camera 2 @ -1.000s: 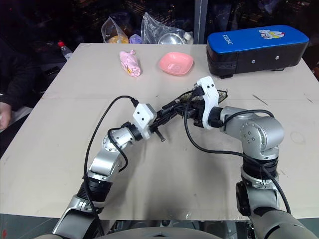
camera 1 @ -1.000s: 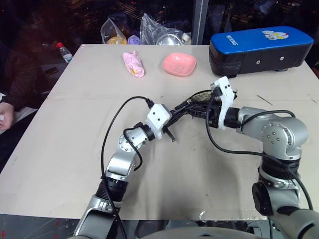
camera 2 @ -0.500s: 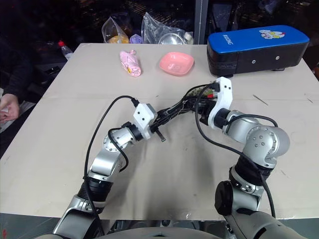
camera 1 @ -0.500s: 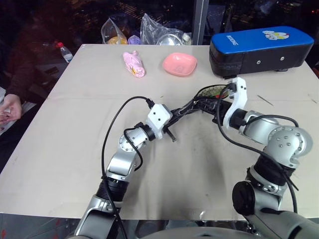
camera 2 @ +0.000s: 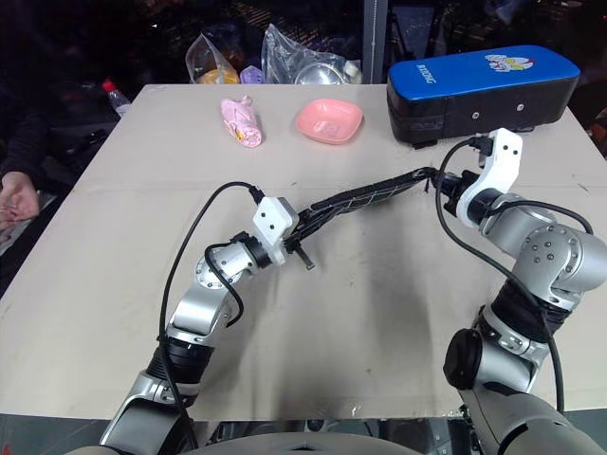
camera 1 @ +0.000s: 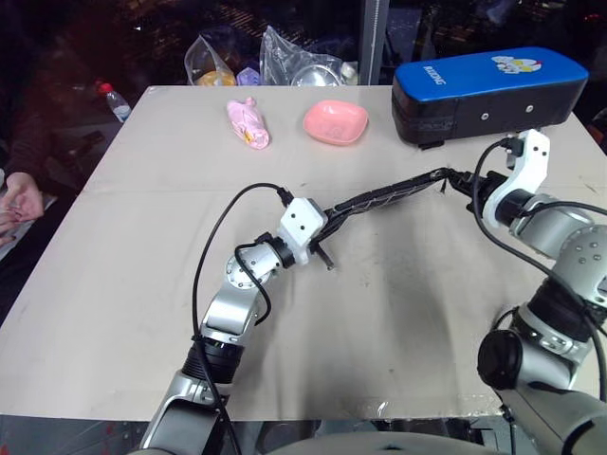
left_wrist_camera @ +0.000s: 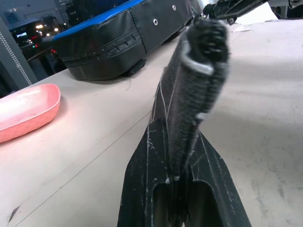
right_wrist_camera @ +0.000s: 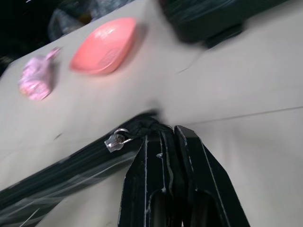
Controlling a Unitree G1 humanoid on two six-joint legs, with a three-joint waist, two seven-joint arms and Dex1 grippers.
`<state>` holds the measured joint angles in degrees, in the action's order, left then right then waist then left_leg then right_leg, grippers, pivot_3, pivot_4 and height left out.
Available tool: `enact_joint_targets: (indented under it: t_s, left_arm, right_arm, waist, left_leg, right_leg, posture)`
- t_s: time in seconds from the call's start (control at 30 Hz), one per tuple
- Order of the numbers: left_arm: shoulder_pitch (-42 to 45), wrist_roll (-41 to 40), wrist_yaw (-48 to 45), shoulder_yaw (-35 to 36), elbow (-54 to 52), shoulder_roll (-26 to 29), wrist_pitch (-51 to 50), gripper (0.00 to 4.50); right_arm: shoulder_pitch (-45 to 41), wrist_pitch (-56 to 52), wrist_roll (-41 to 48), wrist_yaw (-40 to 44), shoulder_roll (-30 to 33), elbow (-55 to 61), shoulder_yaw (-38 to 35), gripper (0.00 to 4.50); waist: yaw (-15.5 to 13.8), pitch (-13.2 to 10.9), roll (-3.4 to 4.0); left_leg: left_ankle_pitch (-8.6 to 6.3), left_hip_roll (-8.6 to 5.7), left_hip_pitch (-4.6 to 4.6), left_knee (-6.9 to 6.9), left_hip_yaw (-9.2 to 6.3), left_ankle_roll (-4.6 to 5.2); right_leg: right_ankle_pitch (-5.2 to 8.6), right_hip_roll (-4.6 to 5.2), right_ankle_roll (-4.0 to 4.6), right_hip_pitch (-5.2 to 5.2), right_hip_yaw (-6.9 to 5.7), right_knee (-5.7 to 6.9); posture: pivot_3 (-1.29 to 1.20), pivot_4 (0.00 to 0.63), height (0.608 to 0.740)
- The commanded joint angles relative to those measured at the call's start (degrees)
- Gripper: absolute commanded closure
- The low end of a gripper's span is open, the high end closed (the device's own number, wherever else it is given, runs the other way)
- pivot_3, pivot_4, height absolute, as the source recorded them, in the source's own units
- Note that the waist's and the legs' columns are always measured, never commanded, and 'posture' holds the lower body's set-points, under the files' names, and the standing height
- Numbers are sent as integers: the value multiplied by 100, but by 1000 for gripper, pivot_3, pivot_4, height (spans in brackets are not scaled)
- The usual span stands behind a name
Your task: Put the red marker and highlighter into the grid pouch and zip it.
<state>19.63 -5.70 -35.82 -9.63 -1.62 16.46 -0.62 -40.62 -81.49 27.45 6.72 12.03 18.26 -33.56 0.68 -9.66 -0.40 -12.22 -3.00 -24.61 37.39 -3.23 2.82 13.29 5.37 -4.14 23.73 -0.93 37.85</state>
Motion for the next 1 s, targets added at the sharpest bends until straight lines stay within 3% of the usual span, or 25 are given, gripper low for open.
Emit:
enact_joint_targets:
  t_s: [0.03,0.23,0.33,0.43,0.53,0.57,0.77,1.0]
  left_arm:
    - [-7,21,71,90,-176,44,114,4500]
    - [65,261,291,191,-29,128,307,4500]
    - [97,342,335,203,37,199,409,4500]
    - [72,420,209,196,92,411,640,4500]
    - [-161,372,-137,124,-14,694,820,3561]
    - [-257,333,-242,100,-65,773,854,3026]
    - [-1118,-253,-659,339,-675,1133,514,201]
    - [-2619,-1642,-715,1263,-1735,1525,-1169,55]
  right_arm:
    - [-147,362,-21,-73,197,-36,-104,4483]
    - [170,368,312,340,291,89,216,4483]
    - [459,512,449,729,603,149,479,3699]
    - [1200,1299,419,1761,1459,234,1109,2388]
    - [2030,2716,185,2950,2242,173,1546,952]
    - [2212,3059,169,3215,2383,80,1584,395]
    - [2936,4988,-129,4371,2829,-860,1603,377]
    - [3132,6850,-218,6074,3116,-2610,1685,377]
  waist:
    - [4,0,0]
    - [7,0,1]
    - [-3,-1,1]
    - [-12,-1,1]
    - [-11,-1,1]
    - [3,-1,1]
    - [6,-2,2]
    - [-7,-3,2]
  left_leg:
    - [0,1,0,0,1,0]
    - [0,6,1,0,1,0]
    - [0,6,0,0,2,1]
    - [-1,4,-1,0,3,1]
    - [-1,4,-2,-1,1,2]
    - [-2,5,-1,-4,4,3]
    - [-2,19,13,-7,23,3]
    - [-3,25,11,-5,22,3]
  right_leg:
    - [0,0,0,0,1,0]
    - [0,-5,0,0,2,0]
    - [0,-4,0,0,3,-1]
    - [0,-3,-1,-2,2,-7]
    - [1,-2,-2,-6,-2,-15]
    - [1,-2,-3,-6,-1,-19]
    - [2,-8,-2,-8,17,-18]
    - [3,-4,0,-9,19,-27]
  posture:
    - [0,150,726]
    - [0,150,726]
    - [0,150,726]
    - [0,150,726]
    - [0,150,726]
    - [0,150,726]
    - [0,150,726]
    - [0,150,726]
